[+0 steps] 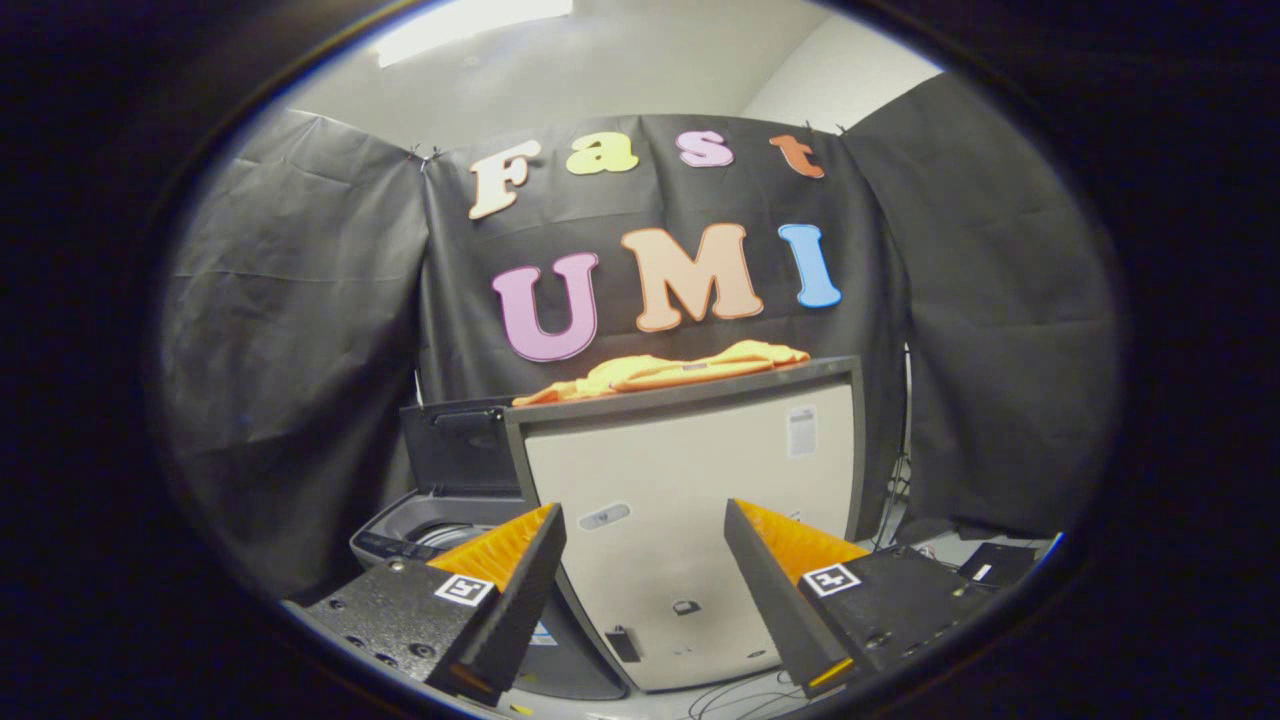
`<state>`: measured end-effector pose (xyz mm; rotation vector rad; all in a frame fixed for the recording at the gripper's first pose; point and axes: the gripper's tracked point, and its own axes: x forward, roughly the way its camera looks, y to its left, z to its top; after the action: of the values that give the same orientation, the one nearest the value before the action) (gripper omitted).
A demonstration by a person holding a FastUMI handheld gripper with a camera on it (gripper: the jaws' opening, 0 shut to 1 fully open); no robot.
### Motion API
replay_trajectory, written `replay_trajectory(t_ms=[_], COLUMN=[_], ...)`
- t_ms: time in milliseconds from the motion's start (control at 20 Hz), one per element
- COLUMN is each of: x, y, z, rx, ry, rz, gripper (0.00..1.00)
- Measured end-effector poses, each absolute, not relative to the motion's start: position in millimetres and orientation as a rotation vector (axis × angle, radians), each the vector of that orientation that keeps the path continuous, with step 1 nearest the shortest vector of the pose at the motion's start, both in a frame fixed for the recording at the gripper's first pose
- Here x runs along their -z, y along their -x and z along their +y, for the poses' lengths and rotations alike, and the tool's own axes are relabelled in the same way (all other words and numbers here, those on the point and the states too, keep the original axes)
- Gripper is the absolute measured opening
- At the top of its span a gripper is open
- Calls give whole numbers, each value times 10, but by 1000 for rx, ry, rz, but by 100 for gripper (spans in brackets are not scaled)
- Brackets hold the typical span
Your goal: Put the clothes into the washing machine and then close the washing machine lid.
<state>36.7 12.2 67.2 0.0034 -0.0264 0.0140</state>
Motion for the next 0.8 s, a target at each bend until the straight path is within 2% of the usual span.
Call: replay_trajectory(t_ms=[150,450,600,800], x=[-1065,-1740,-1889,-1734], y=[-662,-1527,-2092,-2819], z=[80,-167,11,63], rx=[-1,148,85,63], ry=[20,56,88,110], rz=[-34,16,79,264], gripper=[96,96,96,97])
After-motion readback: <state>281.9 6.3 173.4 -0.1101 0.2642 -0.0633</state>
